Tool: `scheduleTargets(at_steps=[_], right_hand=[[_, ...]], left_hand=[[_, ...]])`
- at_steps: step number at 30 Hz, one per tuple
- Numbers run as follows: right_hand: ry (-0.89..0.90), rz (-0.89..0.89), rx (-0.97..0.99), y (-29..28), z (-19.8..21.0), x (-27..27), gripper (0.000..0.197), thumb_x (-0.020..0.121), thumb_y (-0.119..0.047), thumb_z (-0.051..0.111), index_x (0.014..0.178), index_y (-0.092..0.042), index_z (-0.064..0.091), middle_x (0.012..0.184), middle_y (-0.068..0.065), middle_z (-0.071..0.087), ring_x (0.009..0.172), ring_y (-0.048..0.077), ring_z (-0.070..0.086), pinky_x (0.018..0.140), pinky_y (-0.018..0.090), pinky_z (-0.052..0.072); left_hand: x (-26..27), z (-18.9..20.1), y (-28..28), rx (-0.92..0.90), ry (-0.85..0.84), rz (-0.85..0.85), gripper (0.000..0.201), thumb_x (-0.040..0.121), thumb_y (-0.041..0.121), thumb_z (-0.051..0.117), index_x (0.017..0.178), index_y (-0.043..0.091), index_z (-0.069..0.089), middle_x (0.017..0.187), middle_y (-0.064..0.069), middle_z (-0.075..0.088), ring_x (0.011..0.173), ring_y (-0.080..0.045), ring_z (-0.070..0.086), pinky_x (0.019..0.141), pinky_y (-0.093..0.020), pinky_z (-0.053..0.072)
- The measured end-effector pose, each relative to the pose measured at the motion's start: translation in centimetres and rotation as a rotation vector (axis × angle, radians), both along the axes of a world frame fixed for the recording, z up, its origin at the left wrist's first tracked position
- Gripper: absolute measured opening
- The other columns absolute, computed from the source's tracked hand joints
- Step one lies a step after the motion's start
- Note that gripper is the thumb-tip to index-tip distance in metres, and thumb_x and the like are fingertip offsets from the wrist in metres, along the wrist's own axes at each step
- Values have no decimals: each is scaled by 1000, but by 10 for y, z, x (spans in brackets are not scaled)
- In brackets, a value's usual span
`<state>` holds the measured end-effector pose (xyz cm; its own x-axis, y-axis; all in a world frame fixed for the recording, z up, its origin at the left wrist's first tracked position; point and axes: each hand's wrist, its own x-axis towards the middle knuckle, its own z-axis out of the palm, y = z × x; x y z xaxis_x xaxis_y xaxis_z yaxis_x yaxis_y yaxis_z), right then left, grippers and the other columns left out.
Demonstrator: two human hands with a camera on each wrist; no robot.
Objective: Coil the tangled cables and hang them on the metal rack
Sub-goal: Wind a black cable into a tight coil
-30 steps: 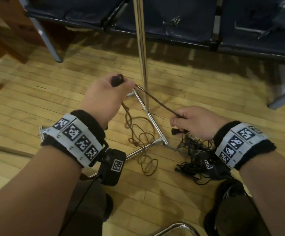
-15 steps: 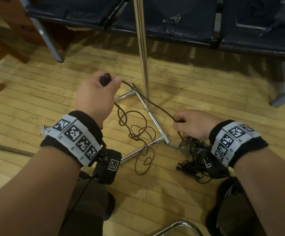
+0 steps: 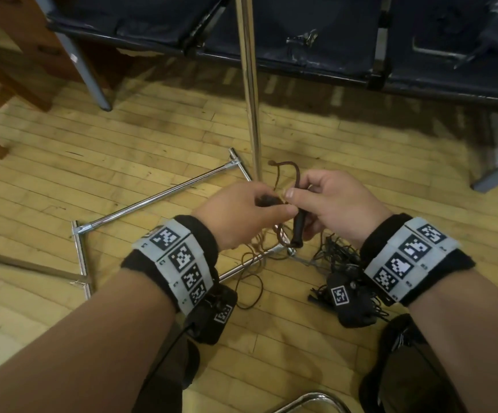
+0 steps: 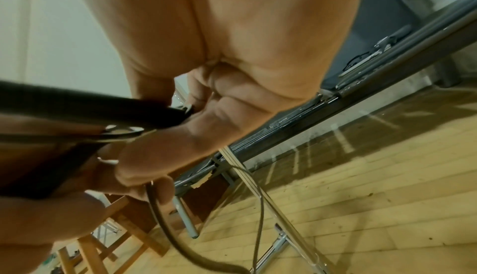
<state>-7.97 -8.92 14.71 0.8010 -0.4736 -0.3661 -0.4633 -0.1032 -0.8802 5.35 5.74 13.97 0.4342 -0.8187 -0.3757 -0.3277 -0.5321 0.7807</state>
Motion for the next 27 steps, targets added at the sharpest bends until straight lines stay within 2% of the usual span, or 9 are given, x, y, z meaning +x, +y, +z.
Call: scheduleTargets(at_steps=[3,7,11,14,16,18,22,24,27], right_hand=[[-55,-12,46,2,1,0,15,99,-24,68,112,-17,66,79,6,78,64,26,77,51,30,59],[-71,18,112,-4,3,-4,38,101,-28,64,136,-24,50,84,11,79,69,30,77,53,30,59],[-100,51,169,-9,3,-6,28,103,-29,59,125,-11,59,92,13,79,86,38,76,67,35,64],[-144,29,279,-11,-1,-7,32,103,-24,60,127,-4,60,97,14,77,93,34,76,85,45,63],[-168,20,362,-13,-2,-8,33,102,-18,60,131,-2,58,103,15,76,98,30,75,91,43,61],[-160,-2,386,-16,-1,-9,32,101,-12,60,132,-1,60,115,22,73,109,34,73,94,41,59],[-138,-56,281,-15,-1,-7,23,101,-5,59,122,-1,67,118,24,73,105,31,75,82,29,62],[-119,-29,159,-13,-3,-5,20,103,-6,57,119,-3,69,112,21,74,98,25,77,79,27,63],[-111,-19,39,-11,-5,-2,21,106,-10,53,113,-6,72,105,18,75,90,22,77,77,30,64]], left_hand=[[0,-2,-4,-16,193,27,16,99,45,72,96,29,74,66,4,69,41,-9,48,38,-23,38],[3,1,-5,-98,421,64,10,101,18,68,91,15,70,77,-2,75,40,-7,48,33,-18,32],[3,7,-8,-152,532,117,18,103,16,65,86,14,68,76,-4,70,40,-8,48,33,-17,31],[0,10,-8,-176,542,129,18,105,14,62,87,14,67,73,-1,70,42,-7,51,33,-17,31],[-1,12,-7,-189,533,138,20,106,14,61,87,14,67,73,1,70,43,-8,51,33,-17,30],[1,13,-6,-196,515,169,21,106,15,60,86,16,67,71,1,69,43,-8,52,34,-17,30],[4,12,-5,-130,382,190,14,107,22,60,96,15,65,80,-11,71,48,-15,56,37,-21,33],[4,10,-5,-89,334,175,12,106,26,62,104,15,66,93,-18,76,53,-18,60,40,-23,37],[5,11,-5,-57,316,146,16,106,28,62,109,14,66,101,-21,77,57,-19,62,41,-24,38]])
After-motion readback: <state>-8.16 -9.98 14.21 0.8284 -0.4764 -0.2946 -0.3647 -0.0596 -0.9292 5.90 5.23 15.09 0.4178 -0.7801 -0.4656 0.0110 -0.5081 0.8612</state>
